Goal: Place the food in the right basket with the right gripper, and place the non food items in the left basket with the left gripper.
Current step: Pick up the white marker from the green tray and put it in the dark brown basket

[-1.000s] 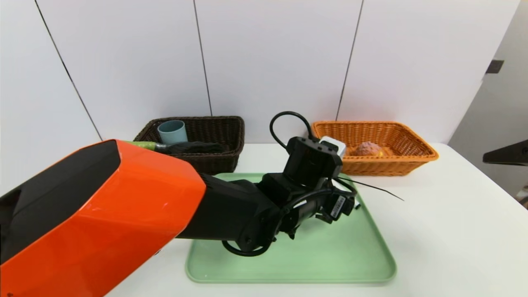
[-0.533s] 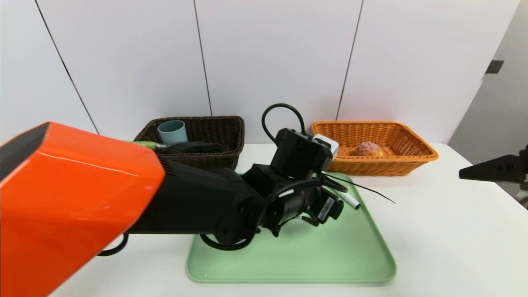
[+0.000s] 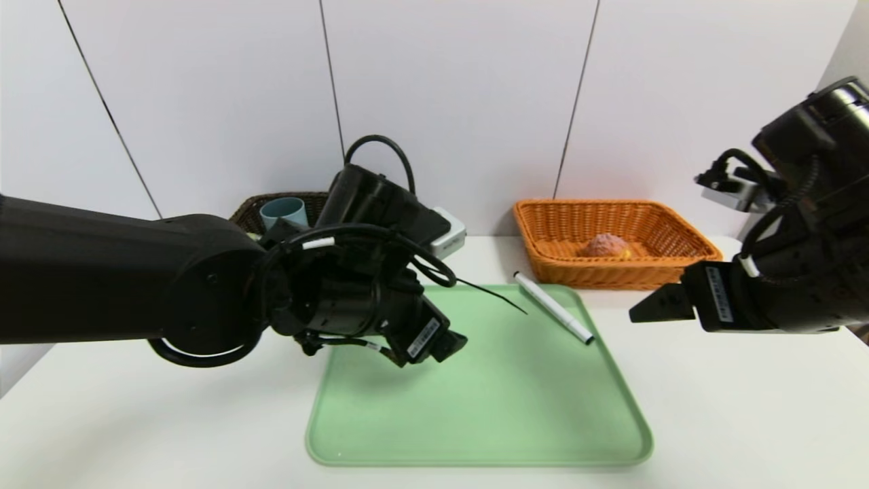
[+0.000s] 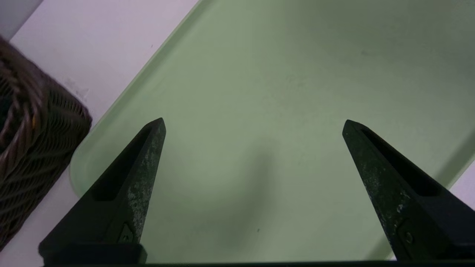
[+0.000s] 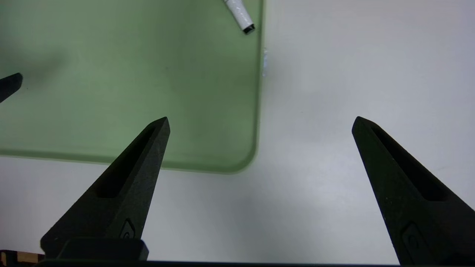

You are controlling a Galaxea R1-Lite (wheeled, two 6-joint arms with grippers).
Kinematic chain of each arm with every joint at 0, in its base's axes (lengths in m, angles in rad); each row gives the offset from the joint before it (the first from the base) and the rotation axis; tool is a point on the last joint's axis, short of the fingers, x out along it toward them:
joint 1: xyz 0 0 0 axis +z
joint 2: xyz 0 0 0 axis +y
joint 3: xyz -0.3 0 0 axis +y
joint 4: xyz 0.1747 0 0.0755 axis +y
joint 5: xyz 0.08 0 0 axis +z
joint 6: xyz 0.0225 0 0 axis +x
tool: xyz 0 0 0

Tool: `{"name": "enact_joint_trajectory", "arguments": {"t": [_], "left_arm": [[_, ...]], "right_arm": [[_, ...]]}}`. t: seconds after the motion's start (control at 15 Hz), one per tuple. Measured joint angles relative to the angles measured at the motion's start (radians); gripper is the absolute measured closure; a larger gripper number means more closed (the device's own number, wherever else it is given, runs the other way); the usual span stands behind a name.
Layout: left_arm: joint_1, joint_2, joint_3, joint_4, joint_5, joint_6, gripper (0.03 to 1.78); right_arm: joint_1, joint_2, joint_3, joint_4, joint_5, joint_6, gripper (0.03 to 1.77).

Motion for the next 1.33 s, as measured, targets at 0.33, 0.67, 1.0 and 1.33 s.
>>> {"name": "enact_joint_trajectory", "arguments": {"t": [0.33, 0.67, 1.0, 1.33], "left_arm": [[0.062, -0.114, 0.104, 0.071, -0.023, 0.004, 0.12], [0.121, -0.205, 0.154, 0.142, -0.023, 0.032, 0.12], [0.173, -0.294, 0.23, 0.172, -0.023, 0.071, 0.12], [0.189, -0.329, 0.24, 0.171, -0.024, 0.069, 0.12]], "right_arm": [[0.023, 0.16, -0.071, -0.003, 0.046, -0.013, 0.1], [0.027, 0.3, -0.18, -0.002, 0.046, -0.08, 0.1], [0.025, 0.436, -0.299, -0.003, 0.039, -0.191, 0.1], [0.025, 0.542, -0.395, -0.003, 0.037, -0.238, 0.1]]}}
